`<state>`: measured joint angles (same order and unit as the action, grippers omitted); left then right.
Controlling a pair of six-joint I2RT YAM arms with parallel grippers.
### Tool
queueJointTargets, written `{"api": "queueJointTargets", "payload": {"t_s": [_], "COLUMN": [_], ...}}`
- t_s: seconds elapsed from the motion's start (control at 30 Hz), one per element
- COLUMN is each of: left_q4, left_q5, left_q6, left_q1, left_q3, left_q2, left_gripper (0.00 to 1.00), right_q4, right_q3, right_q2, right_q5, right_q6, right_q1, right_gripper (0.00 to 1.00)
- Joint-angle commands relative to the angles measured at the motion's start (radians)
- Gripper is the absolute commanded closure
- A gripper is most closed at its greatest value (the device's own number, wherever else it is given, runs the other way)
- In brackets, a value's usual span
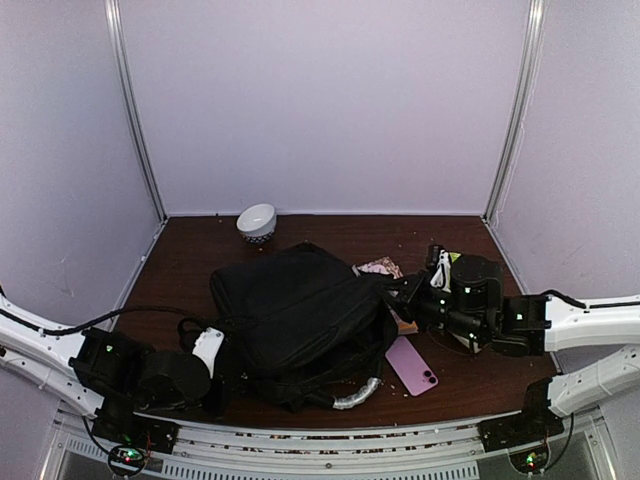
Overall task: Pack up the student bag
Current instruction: Unzip the student bag at the center of the board.
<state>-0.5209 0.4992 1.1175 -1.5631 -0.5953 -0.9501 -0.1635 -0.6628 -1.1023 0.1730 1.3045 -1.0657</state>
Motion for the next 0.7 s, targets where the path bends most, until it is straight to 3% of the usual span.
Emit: {"api": "queueJointTargets", "payload": {"t_s": [0.0,0.3,0.33,0.43,0.47,0.53,0.67], "left_q4": [-0.119,-0.145,-0.142,-0.16,-0.183,-0.231,-0.249], "left_q5": [0.075,0.088,0.085,0.055,0.049,0.043,0.034], "left_q6": [0.086,0.058,0.034,-0.062,-0.096,-0.153,-0.281], "left_q1": [0.013,0.111,0.111,0.11,0.111,0.109,0.109], "left_q3": [0.033,0.029,0.017,-0.041,-0.072,-0.145,-0.272], "left_q2": [0.058,0.096,0.099,0.108,0.112,0.124,0.138], "left_gripper": [1.0,1.0,0.92,0.31,0.22,0.12,0.03], "right_q4": [0.005,0.04,0.032,0.026,0.025,0.022,0.021], "right_q3": [0.044,0.098,0.097,0.071,0.058,0.033,-0.018], "right_q2": [0.071,0.103,0.1,0.086,0.08,0.067,0.033], "right_q5": [0.081,0.044,0.033,0.001,-0.007,-0.021,-0.047], "right_q6": [-0.025,-0.048,-0.052,-0.071,-0.075,-0.081,-0.089], "right_q1": [0.03,0.052,0.053,0.053,0.053,0.055,0.053], "right_gripper": [1.0,1.0,1.0,1.0,1.0,1.0,1.0]}}
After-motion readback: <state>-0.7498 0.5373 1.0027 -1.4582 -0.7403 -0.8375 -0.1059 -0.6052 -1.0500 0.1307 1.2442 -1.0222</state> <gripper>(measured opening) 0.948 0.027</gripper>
